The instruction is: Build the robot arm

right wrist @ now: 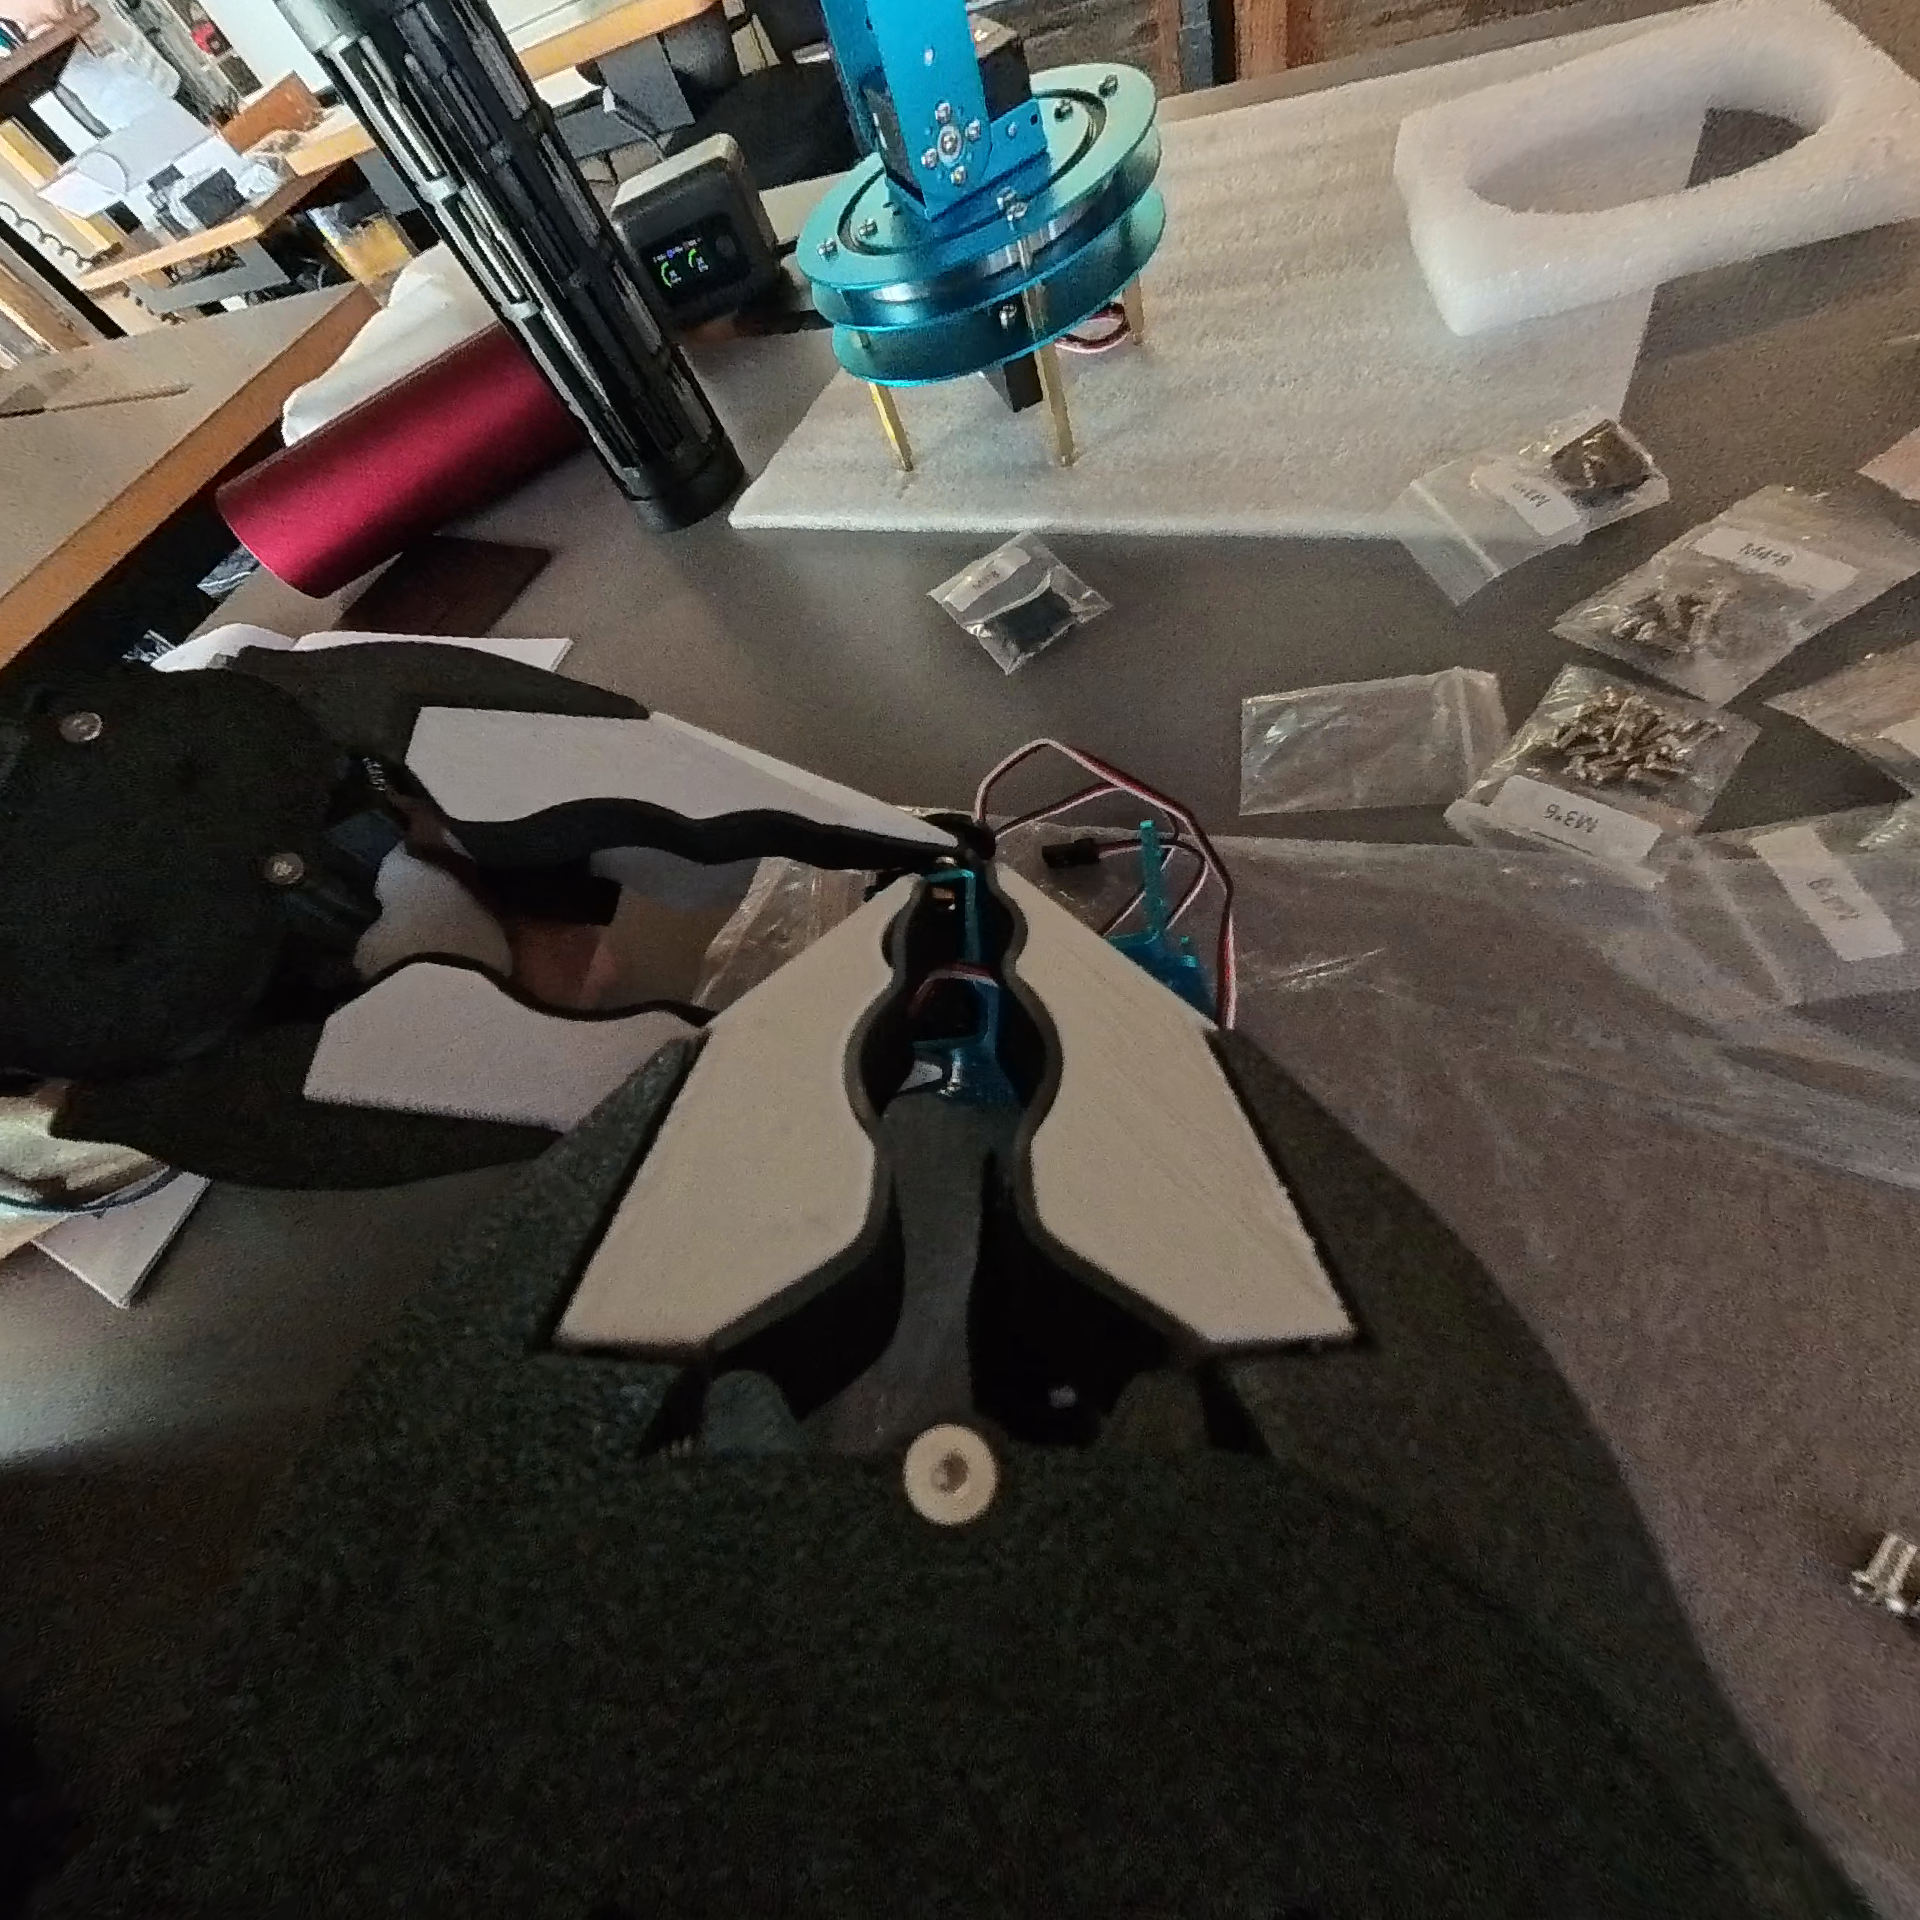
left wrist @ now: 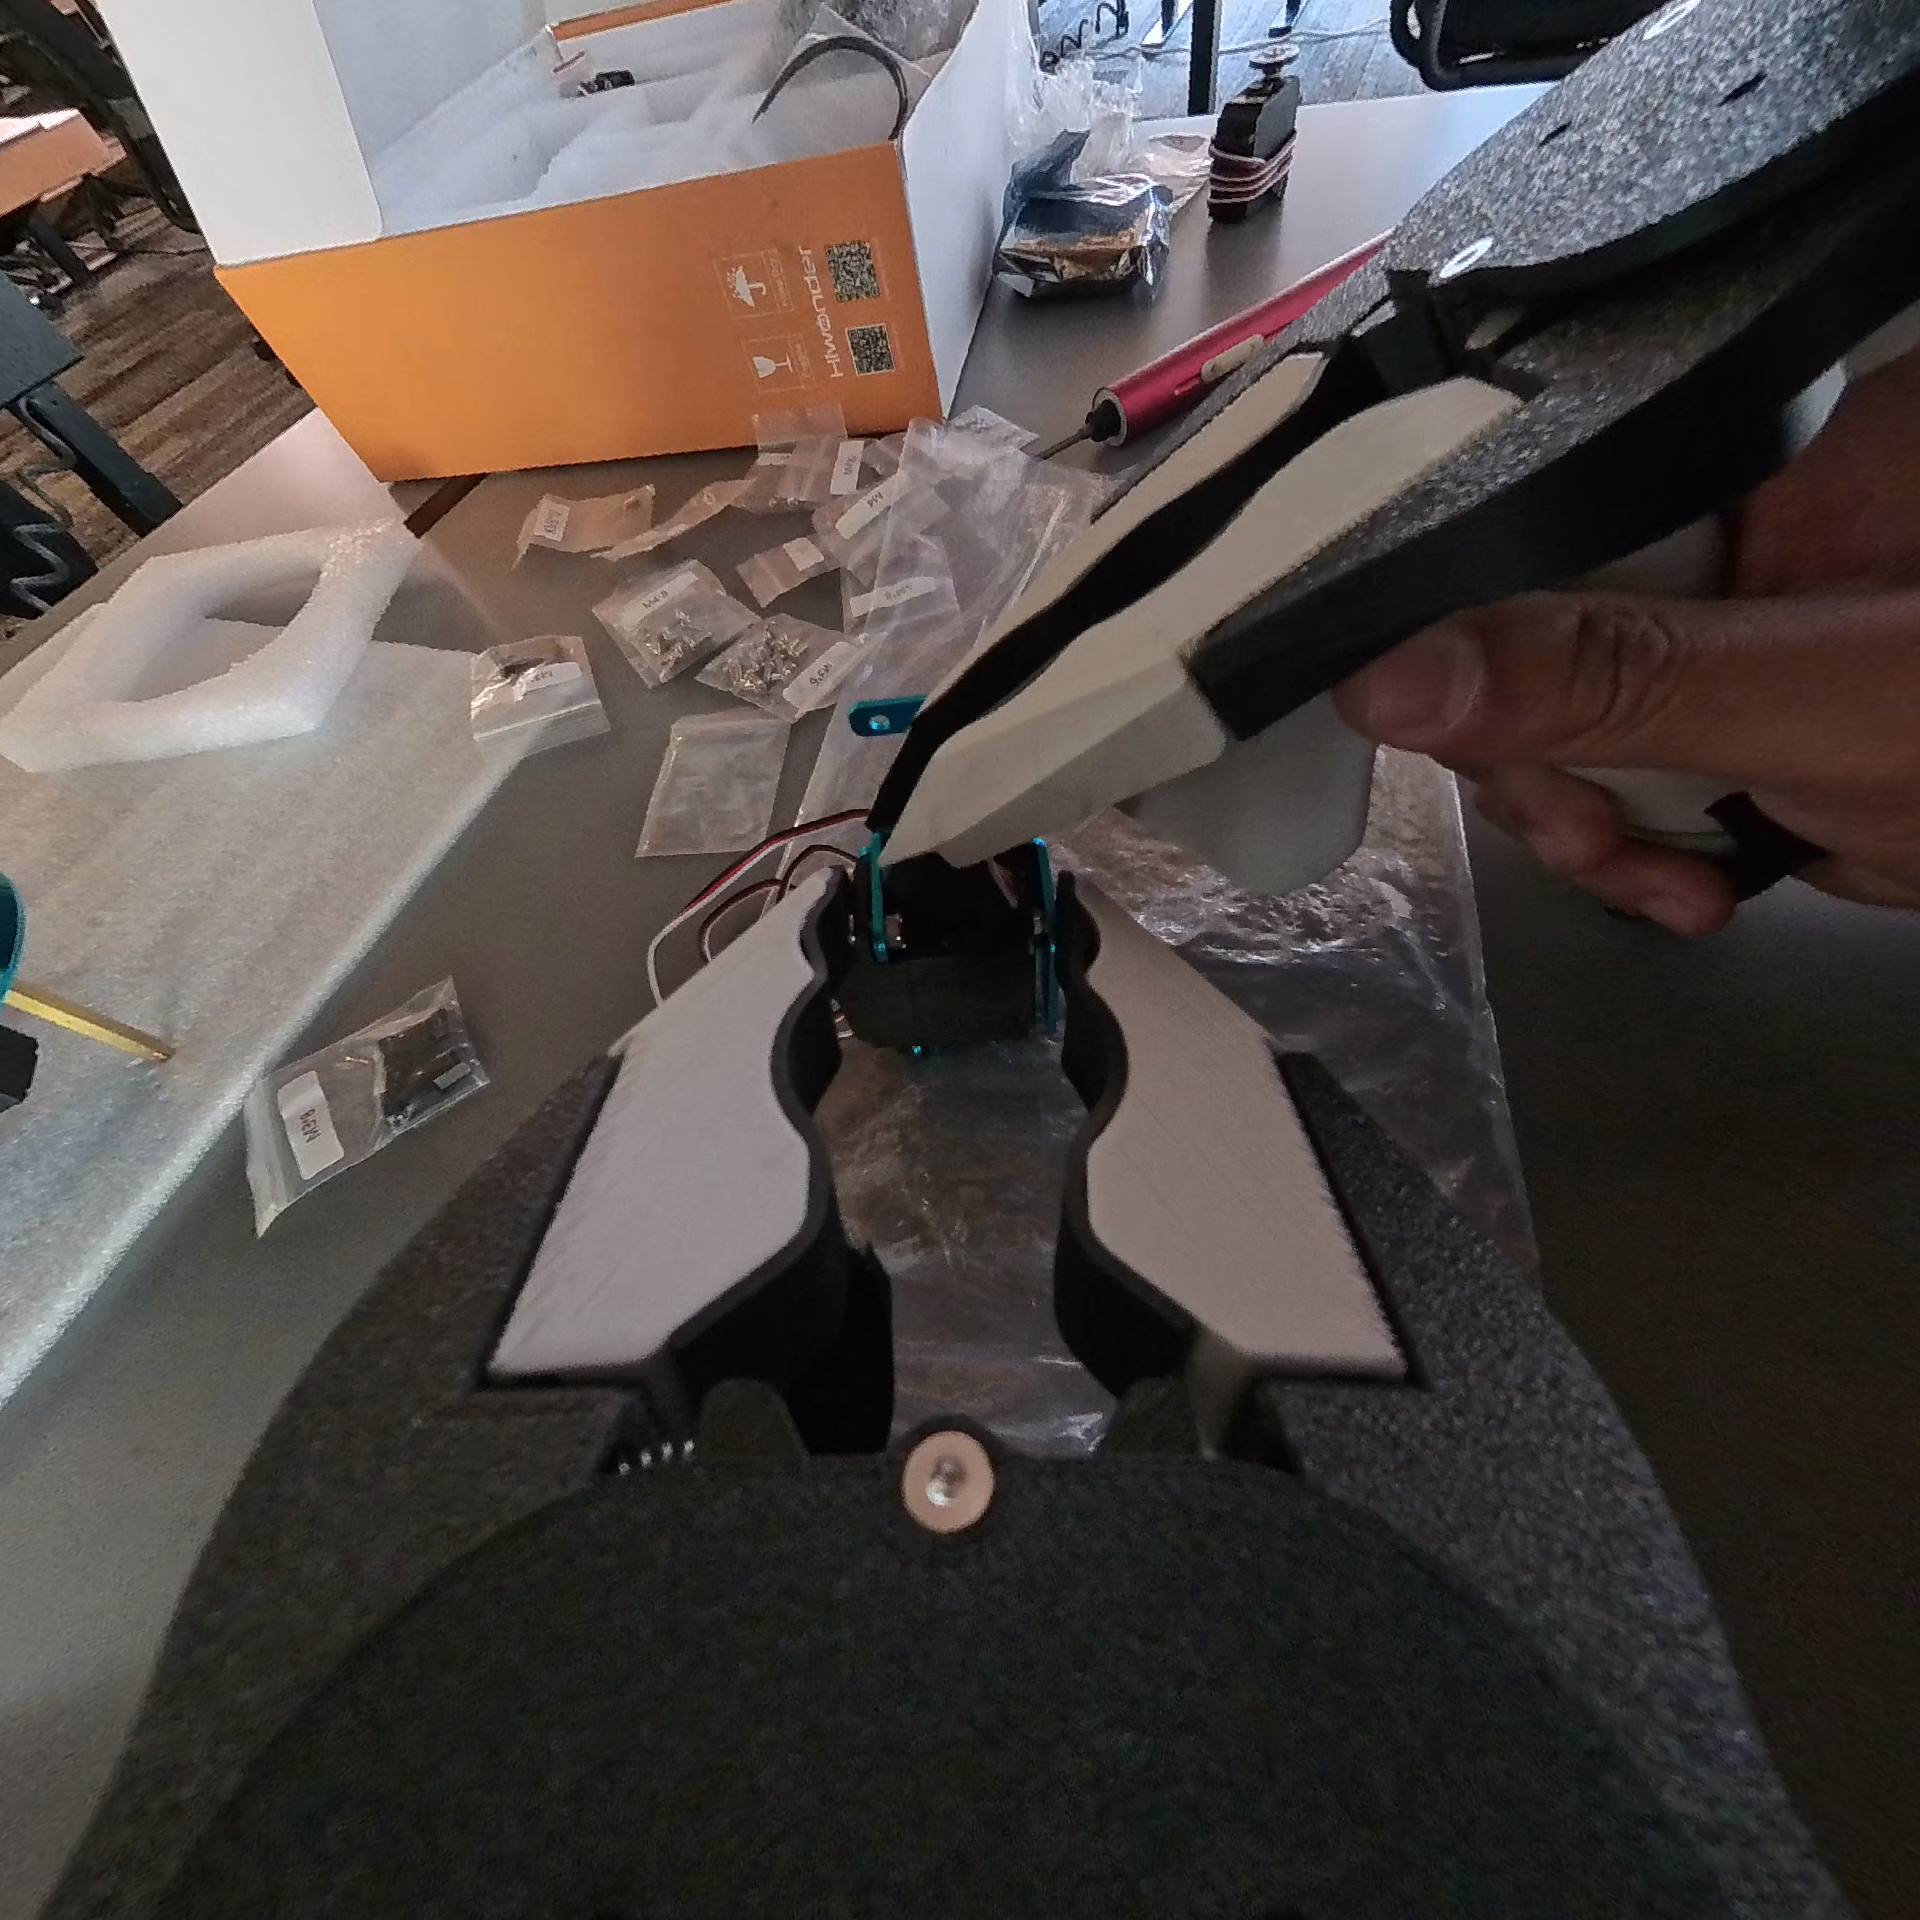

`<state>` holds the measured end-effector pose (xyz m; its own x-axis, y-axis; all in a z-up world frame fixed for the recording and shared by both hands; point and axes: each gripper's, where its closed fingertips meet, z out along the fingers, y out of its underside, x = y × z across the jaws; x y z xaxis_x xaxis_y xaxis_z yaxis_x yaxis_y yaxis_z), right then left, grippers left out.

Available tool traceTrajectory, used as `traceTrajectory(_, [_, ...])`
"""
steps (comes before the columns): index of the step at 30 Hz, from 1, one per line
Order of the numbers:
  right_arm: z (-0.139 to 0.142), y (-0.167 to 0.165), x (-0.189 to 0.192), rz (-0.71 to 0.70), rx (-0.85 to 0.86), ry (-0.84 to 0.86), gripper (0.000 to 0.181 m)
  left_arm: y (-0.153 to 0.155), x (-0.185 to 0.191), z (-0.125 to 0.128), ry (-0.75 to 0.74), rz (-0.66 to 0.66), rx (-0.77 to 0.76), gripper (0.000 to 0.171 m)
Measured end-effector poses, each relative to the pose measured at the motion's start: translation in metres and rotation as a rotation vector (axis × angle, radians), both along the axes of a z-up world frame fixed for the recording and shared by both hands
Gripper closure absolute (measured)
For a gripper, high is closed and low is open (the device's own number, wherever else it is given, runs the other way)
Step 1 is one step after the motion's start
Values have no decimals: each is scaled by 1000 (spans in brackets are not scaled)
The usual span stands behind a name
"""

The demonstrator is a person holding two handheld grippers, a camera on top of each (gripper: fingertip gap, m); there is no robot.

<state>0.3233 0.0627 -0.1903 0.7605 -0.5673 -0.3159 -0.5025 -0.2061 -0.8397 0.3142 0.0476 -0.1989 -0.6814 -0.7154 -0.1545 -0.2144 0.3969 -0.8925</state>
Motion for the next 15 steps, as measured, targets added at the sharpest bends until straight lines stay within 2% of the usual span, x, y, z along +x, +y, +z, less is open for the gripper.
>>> traceTrajectory(3, [0,-1,-2,34,-7,18,171,-1,-1,0,1,-10,-1,132])
traceTrajectory(5, [3,3,-8,69,19,47,153,-1,-1,0,2,-8,-1,132])
traceTrajectory(6, [2,4,-8,63,-4,28,151,-1,0,0,6,-8,-5,133])
traceTrajectory(10, [-2,4,-3,20,-127,-113,159,0,0,0,10,-3,-11,132])
traceTrajectory(15, [-3,4,-4,29,-158,-149,158,0,0,0,12,-7,-13,132])
